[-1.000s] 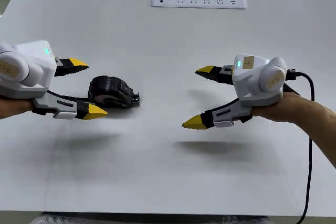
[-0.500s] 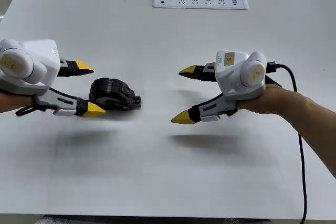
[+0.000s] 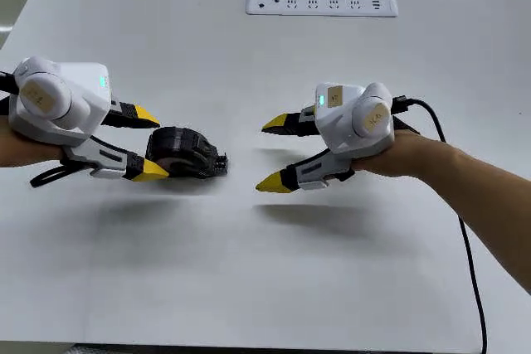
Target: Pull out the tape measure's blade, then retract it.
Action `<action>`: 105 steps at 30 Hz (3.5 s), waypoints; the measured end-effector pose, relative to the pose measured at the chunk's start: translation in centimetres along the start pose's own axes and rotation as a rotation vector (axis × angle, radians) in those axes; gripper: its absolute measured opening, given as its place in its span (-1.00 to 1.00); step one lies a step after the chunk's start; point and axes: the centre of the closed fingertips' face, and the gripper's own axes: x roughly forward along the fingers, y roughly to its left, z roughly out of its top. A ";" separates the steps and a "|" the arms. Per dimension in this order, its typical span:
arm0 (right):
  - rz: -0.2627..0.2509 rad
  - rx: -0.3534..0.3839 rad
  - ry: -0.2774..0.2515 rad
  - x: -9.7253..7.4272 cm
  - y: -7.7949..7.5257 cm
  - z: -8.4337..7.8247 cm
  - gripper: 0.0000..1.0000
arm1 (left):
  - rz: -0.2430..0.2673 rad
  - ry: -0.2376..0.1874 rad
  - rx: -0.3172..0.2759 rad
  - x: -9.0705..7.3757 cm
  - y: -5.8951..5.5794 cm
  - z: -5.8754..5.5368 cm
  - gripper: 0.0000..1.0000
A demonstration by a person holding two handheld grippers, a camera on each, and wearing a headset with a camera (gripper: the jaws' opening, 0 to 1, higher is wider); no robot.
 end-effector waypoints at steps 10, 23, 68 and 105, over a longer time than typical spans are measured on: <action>0.017 -0.003 -0.003 1.8 -0.4 0.5 -0.22 | -0.032 0.024 0.020 0.5 -0.1 -0.1 -0.35; 0.048 -0.028 0.020 4.2 0.0 0.9 -0.48 | -0.056 0.039 0.051 1.0 -0.2 -0.3 -0.47; 0.063 -0.071 0.081 6.3 -0.4 0.1 -0.79 | -0.053 0.022 0.034 1.1 0.0 -0.5 -0.52; 0.052 -0.080 0.106 3.3 -0.8 -1.9 -0.80 | -0.058 0.019 0.016 1.1 0.0 -0.3 -0.52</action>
